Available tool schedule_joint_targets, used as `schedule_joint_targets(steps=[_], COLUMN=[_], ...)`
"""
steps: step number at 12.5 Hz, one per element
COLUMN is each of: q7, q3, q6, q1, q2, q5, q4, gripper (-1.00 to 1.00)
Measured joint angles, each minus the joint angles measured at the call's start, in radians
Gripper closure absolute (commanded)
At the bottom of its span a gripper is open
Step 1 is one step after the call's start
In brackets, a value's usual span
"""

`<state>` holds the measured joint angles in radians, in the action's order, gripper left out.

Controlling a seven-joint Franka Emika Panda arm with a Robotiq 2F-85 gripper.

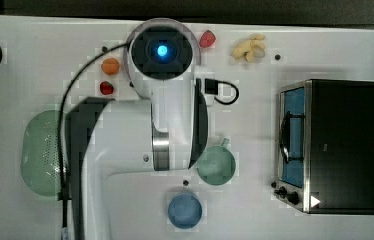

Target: Pick Ketchup from oven and place it on table.

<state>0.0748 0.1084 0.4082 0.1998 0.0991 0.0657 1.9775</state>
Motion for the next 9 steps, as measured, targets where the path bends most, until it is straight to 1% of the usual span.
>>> schedule_joint_targets(steps=[1,3,4,5,6,8,9], q7=[0.0,0.0,0.0,0.0,0.0,0.0,0.0], q3=[0.009,0.027,0.037,0.049,0.058,0.049,0.049], q6=[0.032,0.151,0.206,0.253,0.316,0.36,0.421], q1=[-0.004,-0.032,-0.049,-0.065,-0.096,-0.102,-0.094], q2=[0.018,0.036,0.036,0.04,0.052,0.062,0.083], q5=[-0.003,-0.022,-0.039,-0.034,-0.034,-0.037,-0.032], q4=[0.046,0.157,0.208,0.251,0.321,0.337,0.337], gripper=[-0.2,-0.2,-0.2,-0.2,-0.2,-0.2,-0.2])
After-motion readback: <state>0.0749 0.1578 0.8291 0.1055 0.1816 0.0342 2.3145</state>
